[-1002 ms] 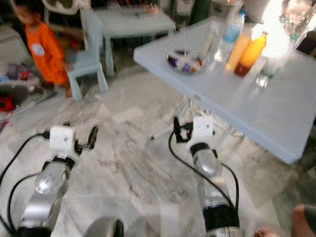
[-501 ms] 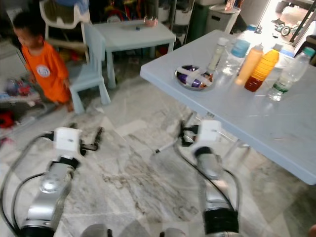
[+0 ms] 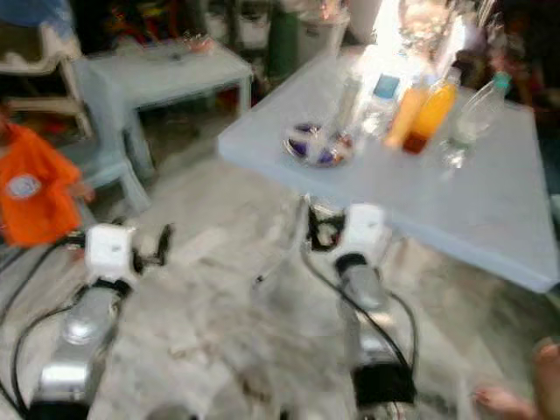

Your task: Restocking fridge

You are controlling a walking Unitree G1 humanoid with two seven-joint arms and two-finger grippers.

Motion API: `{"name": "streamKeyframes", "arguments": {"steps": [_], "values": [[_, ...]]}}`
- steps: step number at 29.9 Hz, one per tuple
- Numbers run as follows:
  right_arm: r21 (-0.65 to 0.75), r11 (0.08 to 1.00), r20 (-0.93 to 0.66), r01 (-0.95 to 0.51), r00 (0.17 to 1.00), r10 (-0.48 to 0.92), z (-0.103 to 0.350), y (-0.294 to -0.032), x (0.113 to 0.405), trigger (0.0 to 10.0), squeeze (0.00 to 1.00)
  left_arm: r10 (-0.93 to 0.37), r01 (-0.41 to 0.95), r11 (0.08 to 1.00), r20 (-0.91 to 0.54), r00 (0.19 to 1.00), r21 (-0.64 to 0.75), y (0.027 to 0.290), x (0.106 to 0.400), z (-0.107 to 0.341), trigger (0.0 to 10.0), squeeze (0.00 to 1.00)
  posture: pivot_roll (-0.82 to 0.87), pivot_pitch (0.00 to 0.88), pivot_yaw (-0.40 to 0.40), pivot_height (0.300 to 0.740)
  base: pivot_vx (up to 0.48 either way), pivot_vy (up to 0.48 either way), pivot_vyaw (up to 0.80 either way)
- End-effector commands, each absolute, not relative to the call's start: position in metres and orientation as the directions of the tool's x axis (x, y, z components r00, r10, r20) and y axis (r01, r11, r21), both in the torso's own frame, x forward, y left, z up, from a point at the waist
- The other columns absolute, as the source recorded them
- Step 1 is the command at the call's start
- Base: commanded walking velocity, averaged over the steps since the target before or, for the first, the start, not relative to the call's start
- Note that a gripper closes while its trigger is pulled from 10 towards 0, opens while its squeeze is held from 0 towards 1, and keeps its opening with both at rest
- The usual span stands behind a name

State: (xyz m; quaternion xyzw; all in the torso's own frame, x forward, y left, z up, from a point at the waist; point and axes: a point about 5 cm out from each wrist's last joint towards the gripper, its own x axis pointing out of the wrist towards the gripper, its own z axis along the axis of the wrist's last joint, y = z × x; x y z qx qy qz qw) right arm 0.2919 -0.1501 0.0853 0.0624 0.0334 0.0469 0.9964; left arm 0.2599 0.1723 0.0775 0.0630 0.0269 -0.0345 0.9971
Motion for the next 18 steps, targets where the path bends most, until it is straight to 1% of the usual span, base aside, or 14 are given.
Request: {"name": "streamKeyframes", "arguments": {"steps": [1, 6, 12, 18], "values": [[0.114, 0.992, -0.054, -0.062, 0.996, 0.069, 0.088, -0.1618, 0.2928, 10.0, 0.0, -0.106, 0.11, 0.988, -0.038, 0.994, 0.107, 0.1595, 0.264, 0.0819, 10.0, 0.0, 0.03, 0.009, -0.074, 0.74, 0.345, 0.334, 0.0], [0.112, 0.992, -0.054, -0.063, 0.996, 0.07, 0.0881, -0.1614, 0.2933, 10.0, 0.0, -0.116, 0.119, 0.986, -0.029, 0.993, 0.113, 0.1565, 0.2652, 0.0835, 10.0, 0.0, 0.03, 0.007, -0.073, 0.74, 0.354, 0.323, 0.0], [0.114, 0.991, -0.05, -0.066, 0.996, 0.072, 0.0888, -0.1603, 0.2949, 10.0, 0.0, -0.126, 0.129, 0.987, -0.029, 0.992, 0.091, 0.1534, 0.2669, 0.0838, 10.0, 0.0, 0.03, 0.004, -0.073, 0.74, 0.361, 0.315, -0.62], [0.113, 0.991, -0.046, -0.068, 0.996, 0.074, 0.0891, -0.16, 0.2951, 10.0, 0.0, -0.137, 0.138, 0.986, -0.023, 0.99, 0.093, 0.1503, 0.2678, 0.0845, 10.0, 0.0, 0.03, 0.003, -0.073, 0.74, 0.358, 0.319, 0.0]]}}
